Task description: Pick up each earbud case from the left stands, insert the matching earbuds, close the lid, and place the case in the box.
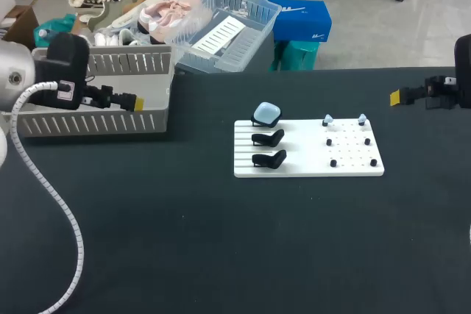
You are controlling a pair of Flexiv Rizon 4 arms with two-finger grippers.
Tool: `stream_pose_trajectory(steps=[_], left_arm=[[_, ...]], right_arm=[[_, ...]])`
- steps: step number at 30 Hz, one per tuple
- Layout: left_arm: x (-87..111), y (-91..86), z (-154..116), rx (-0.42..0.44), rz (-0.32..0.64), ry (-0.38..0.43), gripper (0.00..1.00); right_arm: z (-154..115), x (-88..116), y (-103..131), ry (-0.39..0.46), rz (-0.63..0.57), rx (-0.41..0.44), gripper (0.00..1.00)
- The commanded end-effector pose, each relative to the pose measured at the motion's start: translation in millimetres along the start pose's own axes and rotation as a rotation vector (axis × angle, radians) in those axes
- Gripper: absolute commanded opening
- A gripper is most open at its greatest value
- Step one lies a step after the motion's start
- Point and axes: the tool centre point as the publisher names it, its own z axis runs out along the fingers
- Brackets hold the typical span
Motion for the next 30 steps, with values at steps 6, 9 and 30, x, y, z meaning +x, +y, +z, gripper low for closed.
stream_pose_trajectory(steps=[6,9,30], left_arm=[[-25.5,-8.7,14,0.120,0.164,-0.009,1.00],[-32.5,-13.0,19,0.151,0.205,-0.024,1.00],[-46.2,-17.2,65,0.422,0.634,-0.055,1.00]], right_arm=[[0,0,-1,0.001,-0.002,-0.005,1.00],[0,0,-1,0.001,-0.002,-0.005,1.00],[0,0,-1,0.001,-0.002,-0.005,1.00]])
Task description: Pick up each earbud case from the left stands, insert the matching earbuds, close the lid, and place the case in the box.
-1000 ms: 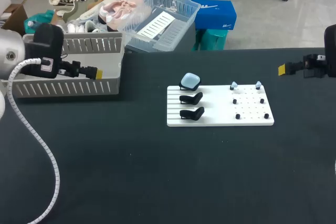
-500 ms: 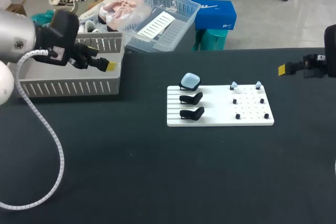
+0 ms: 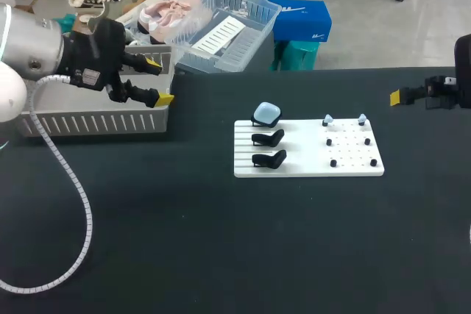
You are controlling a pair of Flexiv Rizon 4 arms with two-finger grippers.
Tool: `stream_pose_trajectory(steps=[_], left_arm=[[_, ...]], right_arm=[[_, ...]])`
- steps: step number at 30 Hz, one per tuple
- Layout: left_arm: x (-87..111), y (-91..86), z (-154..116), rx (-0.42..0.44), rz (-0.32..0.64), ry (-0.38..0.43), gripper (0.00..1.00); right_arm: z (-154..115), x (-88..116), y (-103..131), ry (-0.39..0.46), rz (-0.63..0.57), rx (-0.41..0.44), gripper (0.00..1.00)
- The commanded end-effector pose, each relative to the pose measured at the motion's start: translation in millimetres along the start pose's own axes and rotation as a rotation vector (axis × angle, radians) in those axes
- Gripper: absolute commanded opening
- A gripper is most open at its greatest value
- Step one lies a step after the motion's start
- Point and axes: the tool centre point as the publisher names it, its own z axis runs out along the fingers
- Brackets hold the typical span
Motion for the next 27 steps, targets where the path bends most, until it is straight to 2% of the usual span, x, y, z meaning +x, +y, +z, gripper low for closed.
stream_pose_trajectory(steps=[1,10,21,27], left_arm=[[3.0,14.0,11,0.105,0.028,-0.014,1.00],[4.5,33.2,46,0.171,0.131,0.019,1.00],[-0.5,31.2,94,0.244,0.163,0.053,1.00],[3.3,32.9,121,0.277,0.159,0.070,1.00]], right_arm=[[0,0,-1,0.001,-0.002,-0.005,1.00],[0,0,-1,0.001,-0.002,-0.005,1.00],[0,0,-1,0.001,-0.002,-0.005,1.00],[0,0,-1,0.001,-0.002,-0.005,1.00]])
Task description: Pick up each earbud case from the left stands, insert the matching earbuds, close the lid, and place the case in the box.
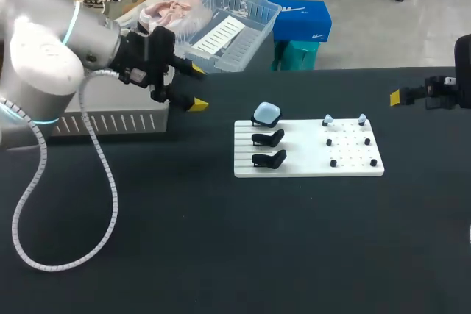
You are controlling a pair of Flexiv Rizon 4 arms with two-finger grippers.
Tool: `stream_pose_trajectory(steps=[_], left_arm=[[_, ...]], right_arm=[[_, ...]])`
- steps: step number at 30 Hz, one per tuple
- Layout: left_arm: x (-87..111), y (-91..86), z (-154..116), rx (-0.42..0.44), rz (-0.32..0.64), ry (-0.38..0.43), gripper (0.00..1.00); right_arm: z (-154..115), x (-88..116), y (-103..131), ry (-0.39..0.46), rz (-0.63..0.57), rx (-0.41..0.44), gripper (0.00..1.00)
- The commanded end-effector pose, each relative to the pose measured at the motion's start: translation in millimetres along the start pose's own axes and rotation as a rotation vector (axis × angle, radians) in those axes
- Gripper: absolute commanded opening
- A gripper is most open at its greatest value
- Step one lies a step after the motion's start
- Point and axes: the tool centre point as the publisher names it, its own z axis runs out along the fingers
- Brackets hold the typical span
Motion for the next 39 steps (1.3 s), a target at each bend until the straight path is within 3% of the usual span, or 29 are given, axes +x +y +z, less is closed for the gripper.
stream_pose_trajectory(steps=[1,14,15,16,19,21,23,31,33,39], left_arm=[[0.5,13.6,27,0.123,-0.013,0.011,1.00],[-2.2,16.7,62,0.120,-0.067,0.012,1.00],[-2.0,17.0,64,0.120,-0.067,0.011,0.76],[-1.4,17.0,67,0.120,-0.065,0.011,0.67],[0.0,17.9,72,0.122,-0.071,0.013,0.96],[1.3,18.1,75,0.122,-0.073,0.011,0.87],[2.1,18.2,78,0.117,-0.084,0.006,0.85],[1.9,14.4,85,0.098,-0.096,-0.021,1.00],[1.6,12.1,88,0.101,-0.094,-0.024,0.93],[-0.8,9.2,95,0.100,-0.098,-0.029,0.87]], right_arm=[[0,0,-1,0.001,-0.002,-0.005,1.00],[0,0,-1,0.001,-0.002,-0.005,1.00],[0,0,-1,0.001,-0.002,-0.005,1.00],[0,0,-1,0.001,-0.002,-0.005,1.00],[0,0,-1,0.001,-0.002,-0.005,1.00],[0,0,-1,0.001,-0.002,-0.005,1.00],[0,0,-1,0.001,-0.002,-0.005,1.00],[0,0,-1,0.001,-0.002,-0.005,1.00],[0,0,-1,0.001,-0.002,-0.005,1.00],[0,0,-1,0.001,-0.002,-0.005,1.00]])
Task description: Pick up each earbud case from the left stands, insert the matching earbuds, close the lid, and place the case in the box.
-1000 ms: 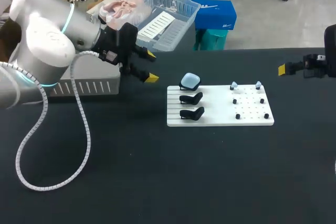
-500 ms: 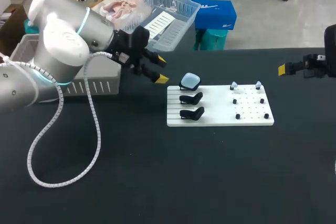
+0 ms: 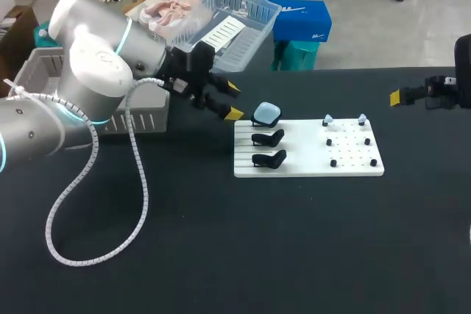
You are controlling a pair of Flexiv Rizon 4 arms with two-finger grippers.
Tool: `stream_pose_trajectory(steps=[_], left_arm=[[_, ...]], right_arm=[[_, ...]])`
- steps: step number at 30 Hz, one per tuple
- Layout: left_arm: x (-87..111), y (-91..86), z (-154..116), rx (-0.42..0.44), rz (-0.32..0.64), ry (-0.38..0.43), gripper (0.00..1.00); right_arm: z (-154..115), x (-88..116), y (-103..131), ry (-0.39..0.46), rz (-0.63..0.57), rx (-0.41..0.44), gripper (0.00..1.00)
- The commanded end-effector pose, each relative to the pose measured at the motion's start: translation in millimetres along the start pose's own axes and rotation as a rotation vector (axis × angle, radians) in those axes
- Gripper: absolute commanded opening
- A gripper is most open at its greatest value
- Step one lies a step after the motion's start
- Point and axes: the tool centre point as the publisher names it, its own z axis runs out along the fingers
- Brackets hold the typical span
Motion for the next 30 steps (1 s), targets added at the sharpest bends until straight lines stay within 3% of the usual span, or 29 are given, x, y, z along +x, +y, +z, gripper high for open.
stream_pose_trajectory(steps=[1,3,4,6,15,30], left_arm=[[-0.3,-1.5,6,-0.007,-0.002,-0.005,0.87],[-0.5,-2.4,9,-0.008,0.000,-0.006,0.69],[-0.5,-2.7,10,-0.009,0.001,-0.006,0.65],[-0.6,-3.1,13,-0.011,0.002,-0.007,0.69],[-2.9,-5.7,20,-0.005,0.001,-0.014,0.65],[-4.7,-14.1,31,0.023,-0.006,-0.018,0.66]], right_arm=[[0,0,-1,0.001,-0.002,-0.005,1.00],[0,0,-1,0.001,-0.002,-0.005,1.00],[0,0,-1,0.001,-0.002,-0.005,1.00],[0,0,-1,0.001,-0.002,-0.005,1.00],[0,0,-1,0.001,-0.002,-0.005,1.00],[0,0,-1,0.001,-0.002,-0.005,1.00]])
